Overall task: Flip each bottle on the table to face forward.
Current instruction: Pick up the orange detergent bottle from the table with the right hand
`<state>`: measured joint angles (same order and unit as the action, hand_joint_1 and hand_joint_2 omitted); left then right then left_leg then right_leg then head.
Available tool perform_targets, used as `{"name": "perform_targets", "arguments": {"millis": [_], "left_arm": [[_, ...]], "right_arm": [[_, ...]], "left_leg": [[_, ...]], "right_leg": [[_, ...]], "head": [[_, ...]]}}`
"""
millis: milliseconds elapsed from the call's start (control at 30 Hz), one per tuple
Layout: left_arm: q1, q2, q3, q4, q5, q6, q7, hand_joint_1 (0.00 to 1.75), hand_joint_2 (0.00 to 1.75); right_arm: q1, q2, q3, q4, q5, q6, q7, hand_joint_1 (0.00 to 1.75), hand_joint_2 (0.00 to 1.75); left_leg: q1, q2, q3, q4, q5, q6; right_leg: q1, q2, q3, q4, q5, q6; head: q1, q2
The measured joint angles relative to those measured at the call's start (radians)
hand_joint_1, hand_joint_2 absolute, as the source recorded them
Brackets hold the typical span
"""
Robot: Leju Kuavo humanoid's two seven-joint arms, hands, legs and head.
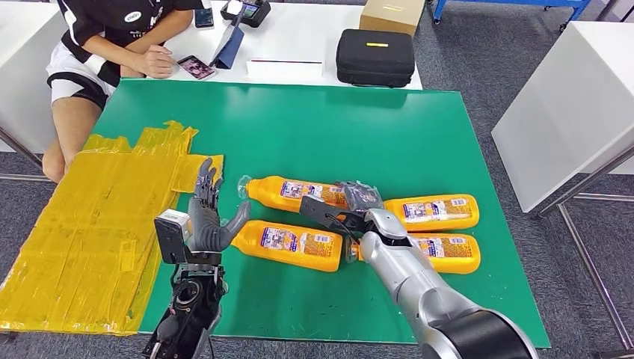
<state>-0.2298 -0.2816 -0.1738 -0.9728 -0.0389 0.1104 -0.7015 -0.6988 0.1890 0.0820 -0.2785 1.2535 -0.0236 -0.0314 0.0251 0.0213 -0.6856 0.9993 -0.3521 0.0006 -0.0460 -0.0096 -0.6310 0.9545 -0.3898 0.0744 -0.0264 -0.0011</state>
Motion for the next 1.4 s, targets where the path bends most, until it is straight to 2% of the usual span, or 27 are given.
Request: {"name": "perform_targets", "arguments": {"millis": [200,567,733,867,1167,1333,1400], "left_arm": [[0.000,0.000,-0.001,0.000,0.000,0.004,0.000,0.00,1.75],[0.001,0.000,-0.011,-0.002,-0.001,0.018,0.000,0.00,1.75],[0.001,0.000,-0.028,-0.009,-0.004,0.025,0.000,0.00,1.75],[-0.002,0.000,-0.037,-0.011,-0.006,0.032,0.000,0.00,1.75],[-0.009,0.000,-0.055,-0.011,-0.010,0.026,0.000,0.00,1.75],[-0.039,-0.004,-0.051,0.014,0.020,0.008,0.000,0.00,1.75],[-0.067,-0.009,-0.038,0.056,0.064,-0.027,0.001,0.00,1.75]], "right_arm": [[0.001,0.000,0.000,0.000,0.002,-0.016,-0.001,1.75,1.75],[0.004,0.001,-0.011,0.000,-0.011,-0.133,-0.023,1.75,1.75],[0.002,0.001,-0.044,-0.004,-0.056,-0.283,-0.076,1.75,1.75],[0.002,0.002,-0.069,-0.007,-0.079,-0.350,-0.107,1.75,1.75],[-0.001,0.006,-0.104,-0.015,-0.100,-0.398,-0.134,1.75,1.75],[-0.007,0.014,-0.130,-0.022,-0.156,-0.459,-0.215,1.75,1.75],[-0.011,0.021,-0.143,-0.026,-0.183,-0.476,-0.258,1.75,1.75]], "left_leg": [[0.000,0.000,0.000,0.000,0.000,0.000],[0.000,0.000,0.000,0.000,0.000,0.000],[0.000,0.000,0.000,0.000,0.000,0.000],[0.000,0.000,0.000,0.000,0.000,0.000],[0.000,0.000,-0.001,0.000,0.000,0.000],[0.000,0.000,-0.001,0.000,0.000,0.000],[0.000,0.000,-0.001,0.000,0.000,0.000]], "right_leg": [[0.000,0.000,0.000,0.000,0.000,0.000],[0.000,0.000,0.000,0.000,0.000,0.000],[0.000,0.000,0.000,0.000,0.000,0.000],[0.000,0.000,0.000,0.000,0.000,0.000],[0.000,0.000,0.000,0.000,0.000,0.000],[0.000,0.000,0.000,0.000,0.000,0.000],[0.000,0.000,0.000,0.000,0.000,0.000]], "head": [[0.000,0.000],[0.000,0.000],[0.000,0.000],[0.000,0.000],[0.000,0.000],[0.000,0.000],[0.000,0.000]]}}
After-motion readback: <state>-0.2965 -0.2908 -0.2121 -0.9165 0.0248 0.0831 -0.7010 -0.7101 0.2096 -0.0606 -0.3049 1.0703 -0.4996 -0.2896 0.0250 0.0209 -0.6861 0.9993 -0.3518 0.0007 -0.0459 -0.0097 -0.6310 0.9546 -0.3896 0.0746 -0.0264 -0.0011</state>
